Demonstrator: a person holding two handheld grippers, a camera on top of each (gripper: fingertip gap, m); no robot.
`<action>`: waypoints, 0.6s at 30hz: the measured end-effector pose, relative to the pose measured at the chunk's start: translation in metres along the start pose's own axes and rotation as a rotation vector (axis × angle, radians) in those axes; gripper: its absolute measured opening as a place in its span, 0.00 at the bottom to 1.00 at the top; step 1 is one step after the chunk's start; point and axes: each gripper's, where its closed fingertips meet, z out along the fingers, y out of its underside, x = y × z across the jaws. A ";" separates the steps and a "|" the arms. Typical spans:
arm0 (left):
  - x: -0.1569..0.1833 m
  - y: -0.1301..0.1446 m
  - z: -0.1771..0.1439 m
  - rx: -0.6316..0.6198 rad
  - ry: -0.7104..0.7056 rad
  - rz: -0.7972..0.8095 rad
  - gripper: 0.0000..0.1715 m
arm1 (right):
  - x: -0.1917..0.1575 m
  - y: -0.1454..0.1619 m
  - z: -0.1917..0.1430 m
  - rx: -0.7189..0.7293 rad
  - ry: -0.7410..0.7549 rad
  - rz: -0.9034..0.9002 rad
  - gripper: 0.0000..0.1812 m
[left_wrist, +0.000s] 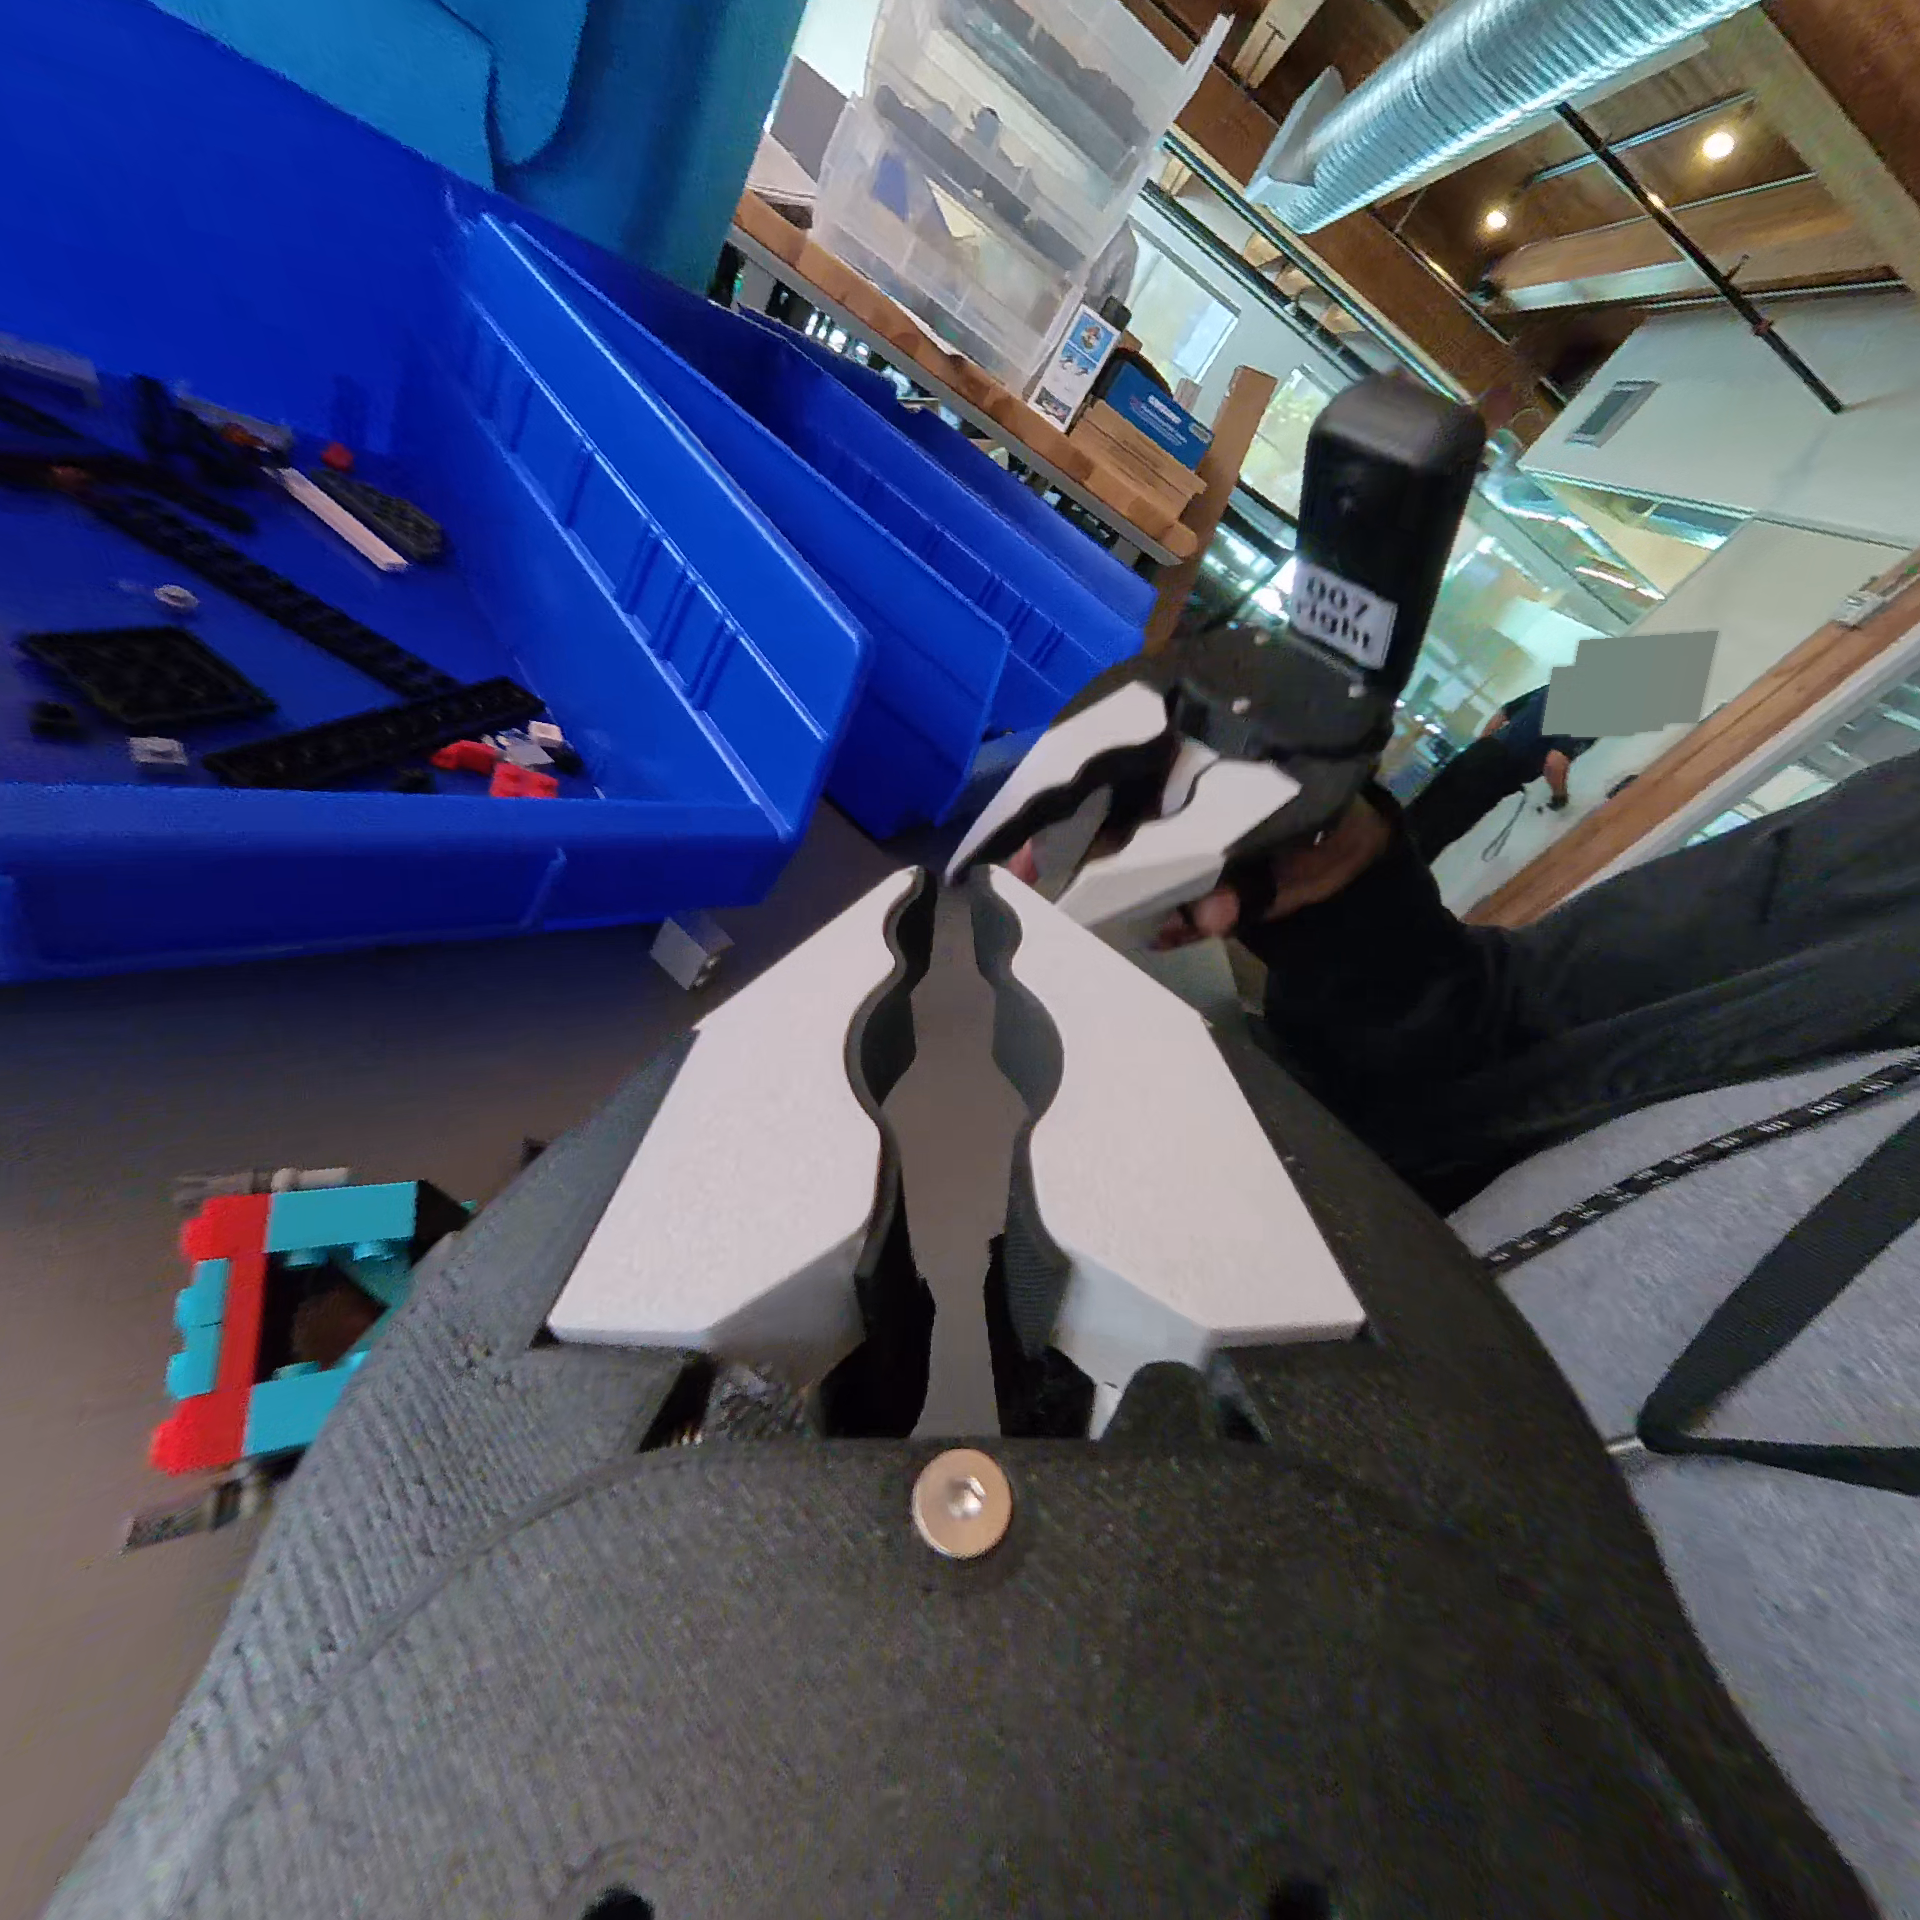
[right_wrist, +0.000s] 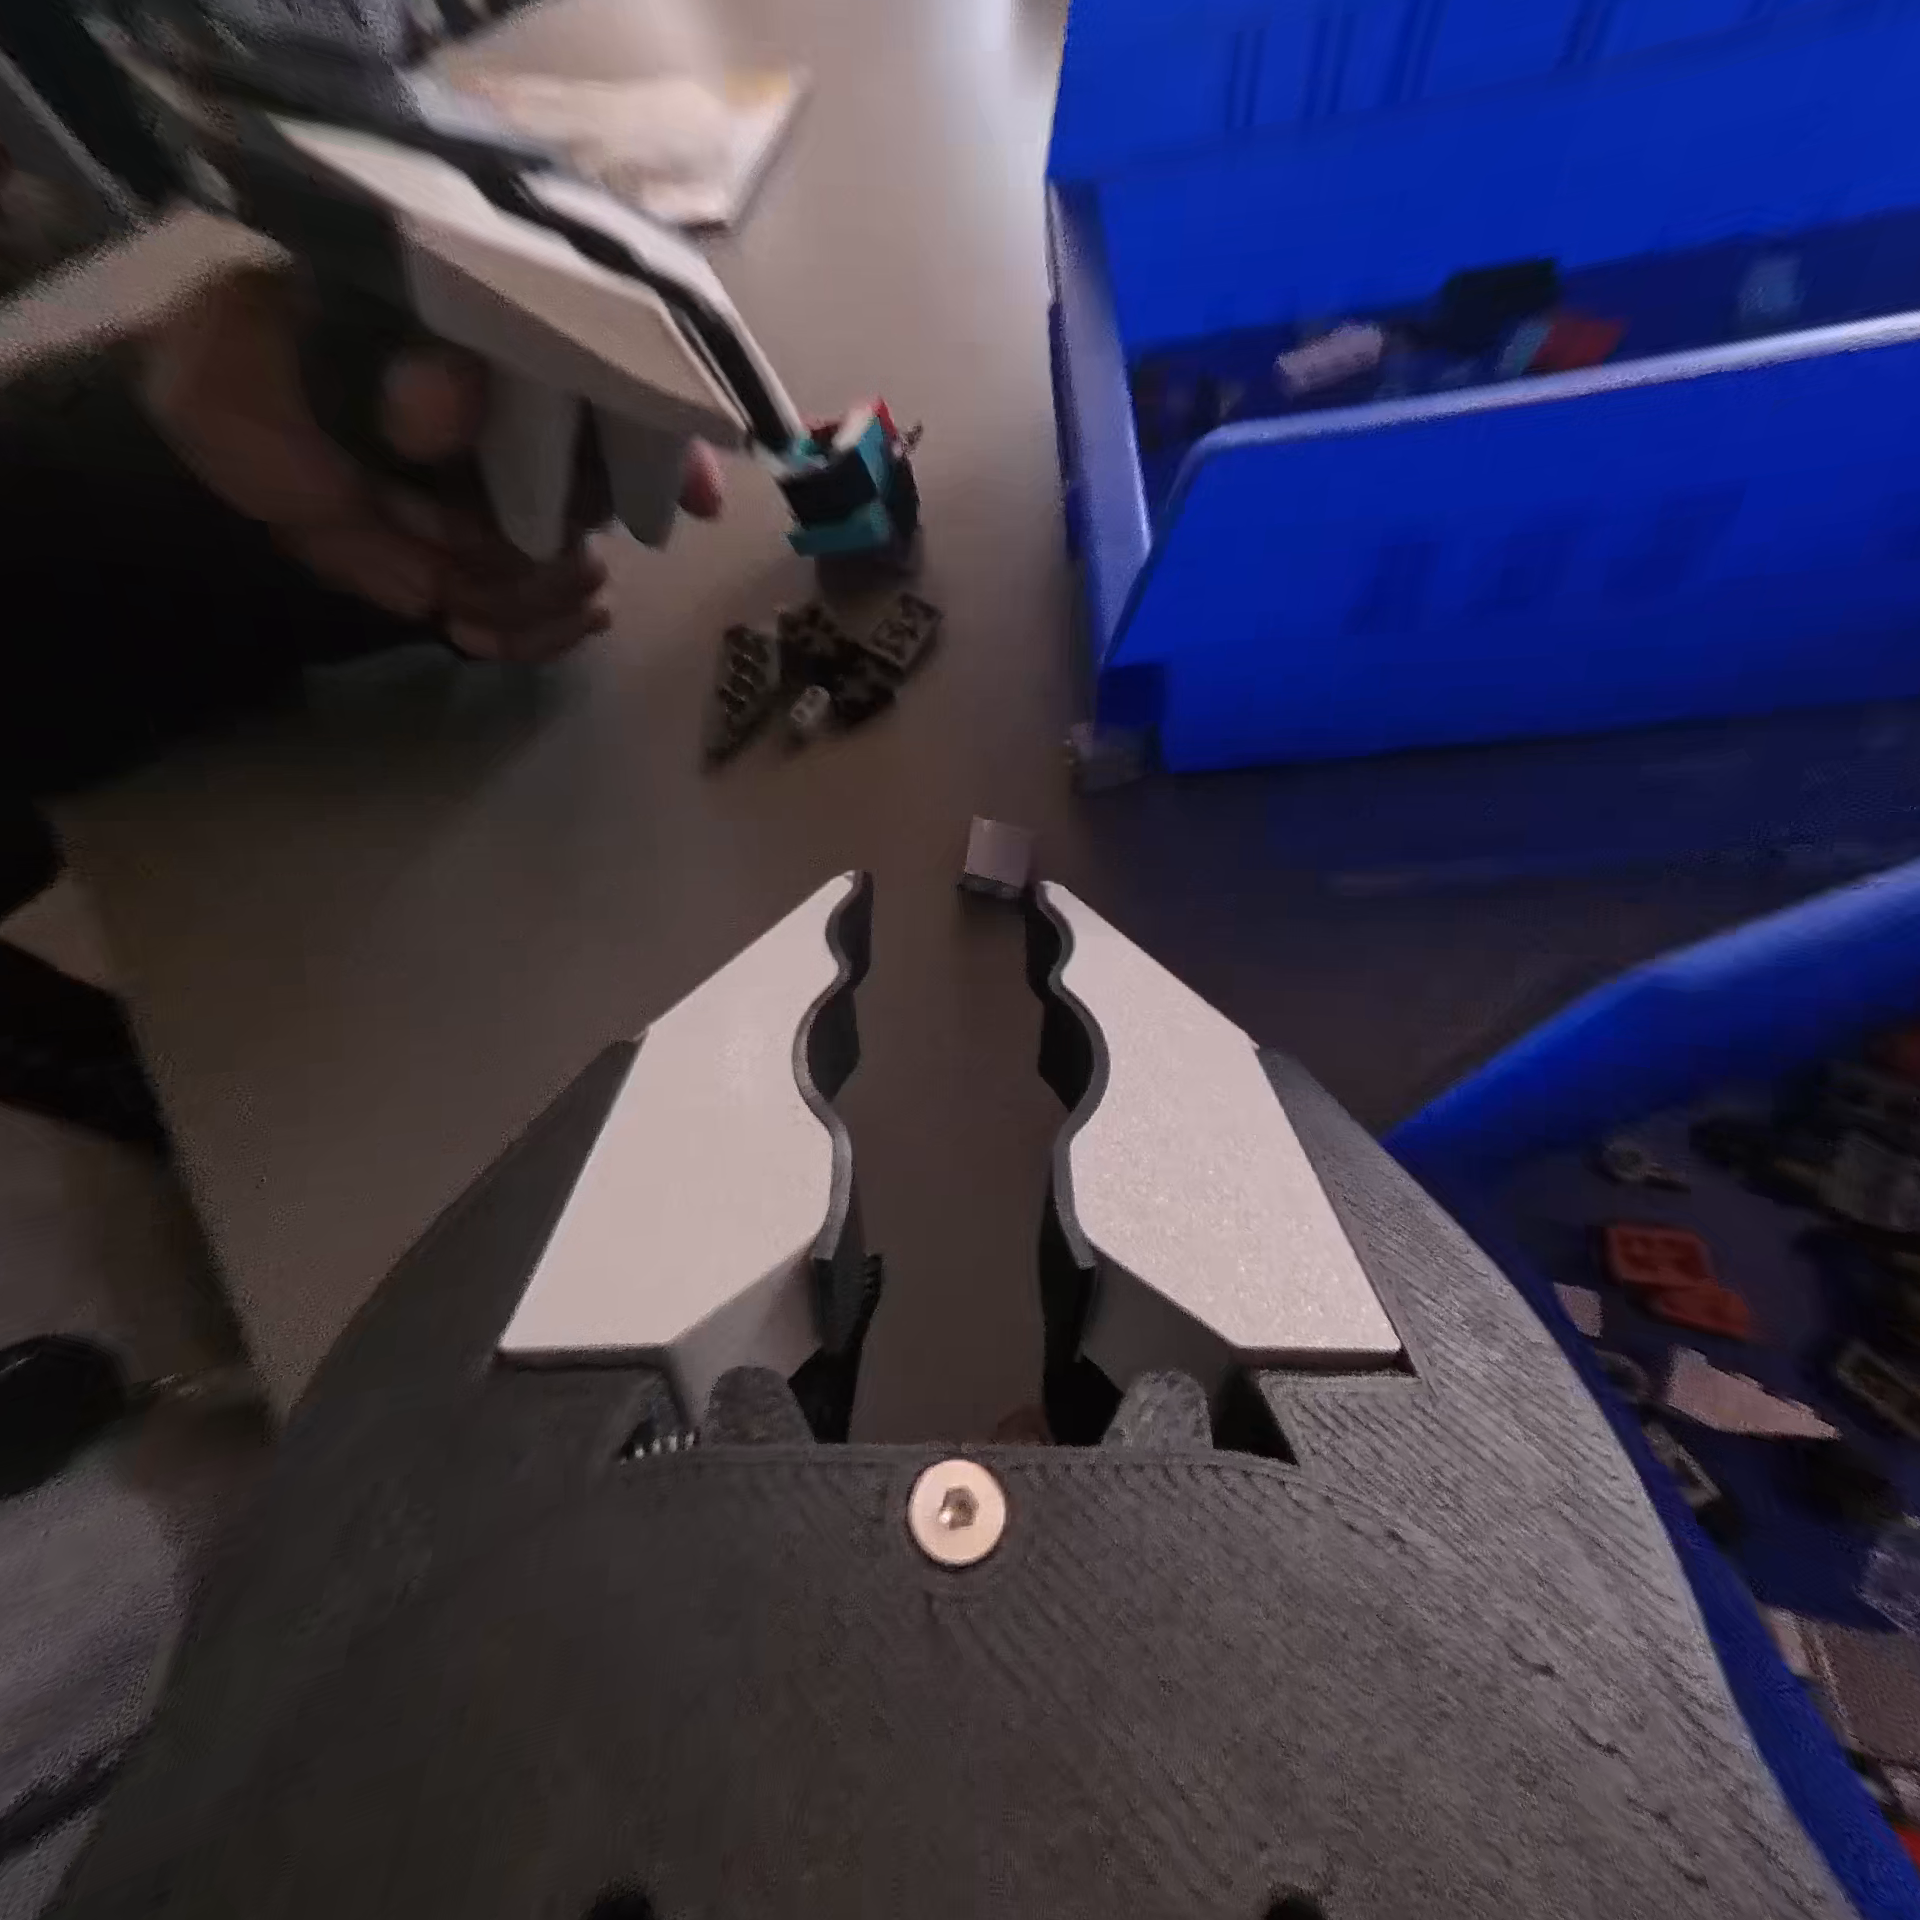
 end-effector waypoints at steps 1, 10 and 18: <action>-0.002 -0.001 -0.001 0.003 -0.013 0.010 0.04 | 0.001 0.006 0.010 -0.025 0.032 -0.013 0.18; -0.005 -0.004 -0.003 0.006 -0.036 0.033 0.05 | 0.008 0.020 0.049 -0.133 0.112 -0.063 0.20; -0.007 -0.001 -0.002 -0.009 -0.031 0.059 0.06 | -0.017 -0.007 0.048 -0.004 -0.131 0.087 0.10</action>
